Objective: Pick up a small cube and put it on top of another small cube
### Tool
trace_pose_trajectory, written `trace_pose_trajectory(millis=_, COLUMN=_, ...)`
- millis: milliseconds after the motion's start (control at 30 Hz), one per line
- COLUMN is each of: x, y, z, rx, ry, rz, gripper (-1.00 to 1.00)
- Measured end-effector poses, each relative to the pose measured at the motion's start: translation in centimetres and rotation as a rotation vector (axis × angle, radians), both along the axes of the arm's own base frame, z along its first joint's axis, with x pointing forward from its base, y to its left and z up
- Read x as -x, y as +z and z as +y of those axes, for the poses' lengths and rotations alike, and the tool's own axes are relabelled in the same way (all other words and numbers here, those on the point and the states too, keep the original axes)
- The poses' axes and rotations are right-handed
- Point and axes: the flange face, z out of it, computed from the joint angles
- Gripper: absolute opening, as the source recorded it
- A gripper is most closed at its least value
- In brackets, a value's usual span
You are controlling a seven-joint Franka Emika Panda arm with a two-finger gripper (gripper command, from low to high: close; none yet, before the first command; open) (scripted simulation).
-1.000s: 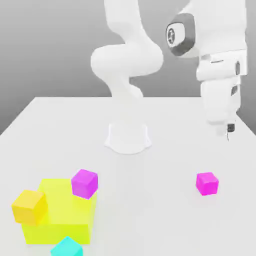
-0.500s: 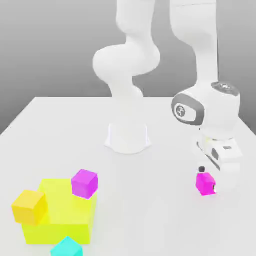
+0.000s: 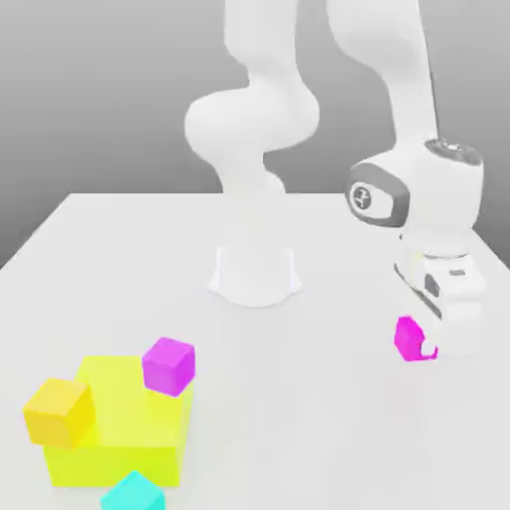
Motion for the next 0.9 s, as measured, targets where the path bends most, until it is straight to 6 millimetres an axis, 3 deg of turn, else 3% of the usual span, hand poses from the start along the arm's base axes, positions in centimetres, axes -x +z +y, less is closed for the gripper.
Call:
trace_pose_trajectory(millis=167, x=-8.5, y=2.7, z=-8.4, rx=0.001, ry=-0.389, rz=-0.002, gripper=-1.00)
trace_pose_trajectory(millis=267, x=-12.4, y=4.5, z=-15.1, rx=0.001, ry=-0.625, rz=-0.001, gripper=-1.00)
trace_pose_trajectory(millis=367, x=-15.0, y=6.5, z=-22.6, rx=0.001, ry=-0.858, rz=-0.001, gripper=-1.00)
trace_pose_trajectory(millis=500, x=-16.0, y=9.3, z=-33.1, rx=-0.001, ry=-1.159, rz=-0.001, gripper=-1.00)
trace_pose_trajectory(millis=600, x=-15.0, y=11.3, z=-40.9, rx=-0.004, ry=-1.372, rz=0.000, gripper=-1.00)
trace_pose_trajectory(millis=633, x=-14.3, y=11.0, z=-43.5, rx=-0.006, ry=-1.439, rz=0.000, gripper=-1.00)
trace_pose_trajectory(millis=667, x=-13.8, y=10.2, z=-45.0, rx=-0.007, ry=-1.478, rz=0.000, gripper=-1.00)
trace_pose_trajectory(millis=733, x=-14.3, y=7.8, z=-44.4, rx=-0.007, ry=-1.467, rz=0.000, gripper=-1.00)
trace_pose_trajectory(millis=767, x=-14.2, y=6.6, z=-44.4, rx=-0.005, ry=-1.468, rz=0.000, gripper=1.00)
trace_pose_trajectory(millis=900, x=-14.2, y=6.6, z=-44.4, rx=-0.005, ry=-1.468, rz=0.000, gripper=1.00)
